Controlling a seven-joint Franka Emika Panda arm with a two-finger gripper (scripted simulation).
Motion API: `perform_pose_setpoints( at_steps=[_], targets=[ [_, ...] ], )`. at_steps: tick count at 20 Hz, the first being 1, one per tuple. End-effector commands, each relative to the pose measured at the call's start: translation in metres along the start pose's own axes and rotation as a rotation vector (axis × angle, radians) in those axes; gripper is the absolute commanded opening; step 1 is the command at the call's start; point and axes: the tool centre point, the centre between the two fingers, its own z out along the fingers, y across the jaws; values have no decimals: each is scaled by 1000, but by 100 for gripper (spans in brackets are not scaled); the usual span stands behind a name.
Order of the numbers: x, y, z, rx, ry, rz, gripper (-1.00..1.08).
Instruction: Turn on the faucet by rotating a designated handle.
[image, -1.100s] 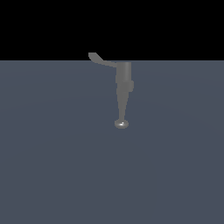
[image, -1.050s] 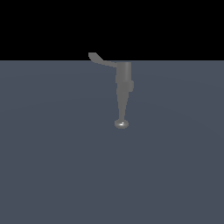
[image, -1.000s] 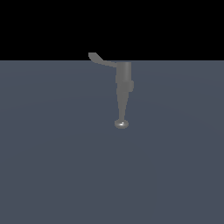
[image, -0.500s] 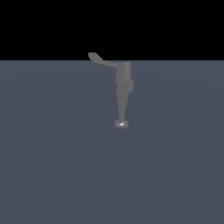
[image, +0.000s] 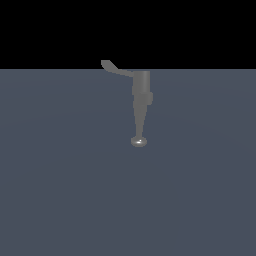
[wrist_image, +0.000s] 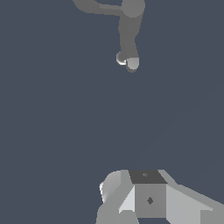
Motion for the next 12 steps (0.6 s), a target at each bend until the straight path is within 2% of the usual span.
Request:
perform_pose_setpoints(
  at_steps=[1,12],
  targets=[
    [5,-1,0,7,-1,20,-100],
    [50,-8,6,59,-14,202,-100]
  ],
)
